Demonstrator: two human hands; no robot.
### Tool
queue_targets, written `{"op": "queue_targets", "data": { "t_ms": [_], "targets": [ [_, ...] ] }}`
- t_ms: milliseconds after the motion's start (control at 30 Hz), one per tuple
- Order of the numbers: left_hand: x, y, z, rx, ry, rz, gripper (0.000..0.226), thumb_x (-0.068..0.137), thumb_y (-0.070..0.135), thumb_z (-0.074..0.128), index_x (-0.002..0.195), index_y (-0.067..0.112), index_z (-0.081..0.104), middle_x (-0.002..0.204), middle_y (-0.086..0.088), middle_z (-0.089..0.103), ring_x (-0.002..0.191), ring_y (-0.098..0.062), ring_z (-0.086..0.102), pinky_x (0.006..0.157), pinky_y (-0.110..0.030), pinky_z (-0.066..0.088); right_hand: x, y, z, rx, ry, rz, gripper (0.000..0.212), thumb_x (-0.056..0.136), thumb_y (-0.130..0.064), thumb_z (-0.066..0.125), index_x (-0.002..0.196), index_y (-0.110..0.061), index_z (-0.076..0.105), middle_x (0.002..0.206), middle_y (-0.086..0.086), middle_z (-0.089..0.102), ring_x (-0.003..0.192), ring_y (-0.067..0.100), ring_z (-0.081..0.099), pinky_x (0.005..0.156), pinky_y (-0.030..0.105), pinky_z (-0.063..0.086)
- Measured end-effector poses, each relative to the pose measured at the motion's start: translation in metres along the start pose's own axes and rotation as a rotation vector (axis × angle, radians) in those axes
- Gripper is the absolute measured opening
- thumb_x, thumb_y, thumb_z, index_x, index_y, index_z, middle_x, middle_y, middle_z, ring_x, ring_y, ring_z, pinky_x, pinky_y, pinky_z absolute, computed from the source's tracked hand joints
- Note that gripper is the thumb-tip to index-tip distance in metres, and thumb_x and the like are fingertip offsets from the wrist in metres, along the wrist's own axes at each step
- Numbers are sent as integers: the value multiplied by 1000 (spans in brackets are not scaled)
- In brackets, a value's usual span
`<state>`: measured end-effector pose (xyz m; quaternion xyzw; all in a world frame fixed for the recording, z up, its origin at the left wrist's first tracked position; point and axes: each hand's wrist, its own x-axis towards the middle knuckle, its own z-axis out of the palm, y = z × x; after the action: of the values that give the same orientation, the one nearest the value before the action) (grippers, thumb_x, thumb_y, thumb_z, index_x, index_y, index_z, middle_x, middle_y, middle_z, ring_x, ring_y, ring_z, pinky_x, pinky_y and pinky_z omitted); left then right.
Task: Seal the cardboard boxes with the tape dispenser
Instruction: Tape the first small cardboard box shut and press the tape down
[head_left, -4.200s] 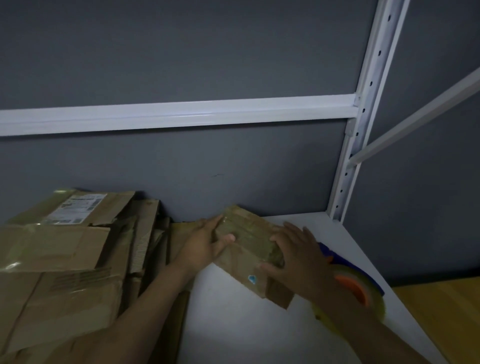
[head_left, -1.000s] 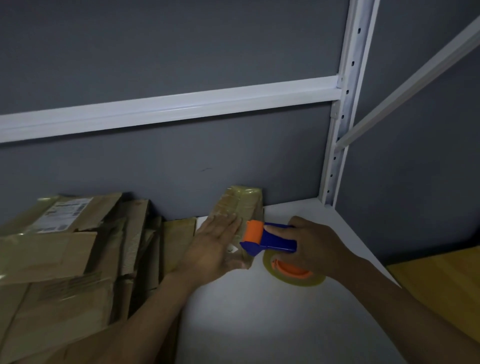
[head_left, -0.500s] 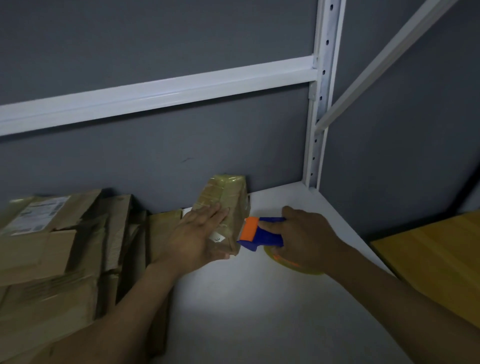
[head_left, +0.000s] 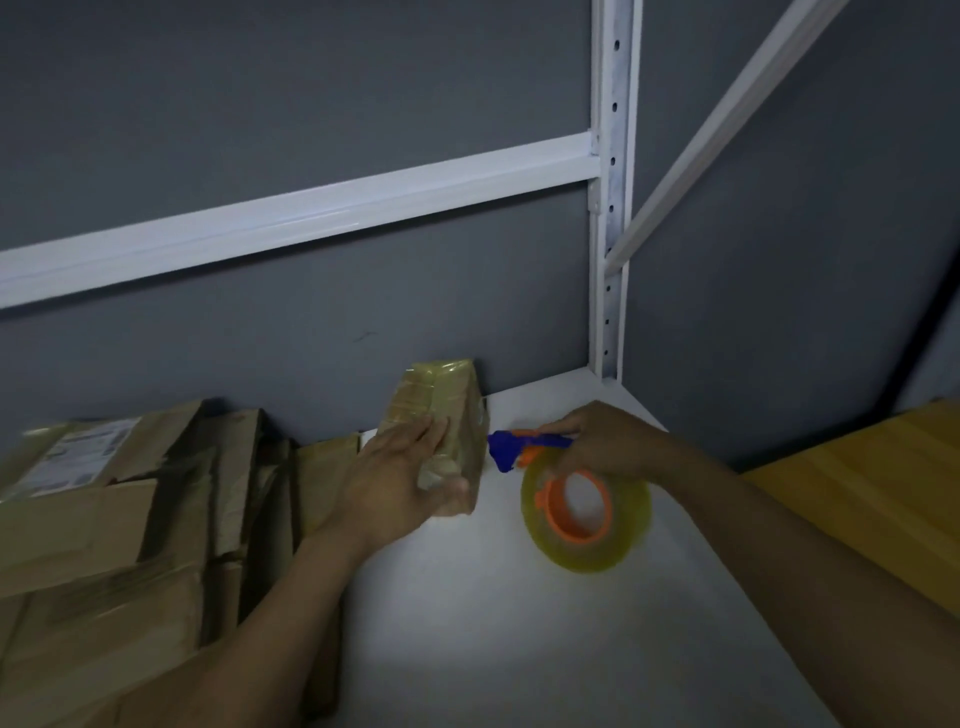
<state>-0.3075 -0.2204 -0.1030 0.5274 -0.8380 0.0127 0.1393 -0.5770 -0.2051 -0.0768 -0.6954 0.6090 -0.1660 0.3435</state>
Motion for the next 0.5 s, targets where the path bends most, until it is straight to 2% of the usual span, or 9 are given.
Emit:
{"op": "queue_targets", "data": {
  "t_ms": [67,100,167,200,267,333,400,433,500],
  "targets": [
    [9,1,-7,-110,66,-54,74,90,72,32,147,26,38,148,4,44,133,-16,43,96,-11,21,-4,15,0,327,-59,82,33,75,-20,78,107,-21,71,84,2,72,73,13,66,66,25,55],
    [14,-1,-10,-153,95,-75,65,94,64,34,145,25,43,146,2,48,131,-18,44,98,-14,23,-3,23,3,393,-60,123,31,74,-23,78,104,-19,72,84,4,73,74,15,67,68,26,56],
    [22,-7,-12,-164,99,-110,71,92,69,25,146,26,42,151,4,42,136,-19,38,110,-27,22,3,38,11,384,-19,173,29,75,-34,78,100,-21,73,89,4,74,82,18,69,73,27,55],
    [23,-9,-11,-155,80,-118,70,93,69,23,148,27,39,155,5,35,140,-17,32,114,-28,19,5,42,15,328,8,181,28,76,-39,75,98,-21,72,91,4,74,86,18,69,75,27,54],
    [22,-9,-5,-179,48,-165,56,100,55,29,148,27,38,158,7,26,144,-12,24,113,-14,8,10,44,25,100,101,168,31,78,-53,65,99,-30,68,101,-1,69,100,20,65,83,28,49],
    [22,-8,1,-249,101,-199,43,102,42,36,141,29,48,157,9,27,143,-7,26,98,2,3,13,26,37,-45,289,81,42,88,-51,56,125,-31,56,125,1,57,122,20,52,98,29,39],
    [24,-5,4,-320,111,-237,37,102,37,42,136,29,54,155,12,28,140,-6,30,89,9,3,13,-7,51,114,431,0,49,99,-39,46,144,-22,38,145,0,44,133,18,41,109,28,31],
    [25,-4,5,-367,106,-257,37,101,37,44,136,29,54,155,13,27,140,-6,30,90,7,5,17,-23,58,252,431,-22,49,100,-39,40,146,-23,34,147,-2,41,134,18,40,109,27,32],
    [27,-2,10,-449,99,-287,39,100,37,46,137,28,53,157,12,24,141,-6,30,97,-3,12,28,-48,77,504,309,-15,48,103,-42,29,147,-25,32,142,-8,41,133,18,40,102,26,34]
  ]
}}
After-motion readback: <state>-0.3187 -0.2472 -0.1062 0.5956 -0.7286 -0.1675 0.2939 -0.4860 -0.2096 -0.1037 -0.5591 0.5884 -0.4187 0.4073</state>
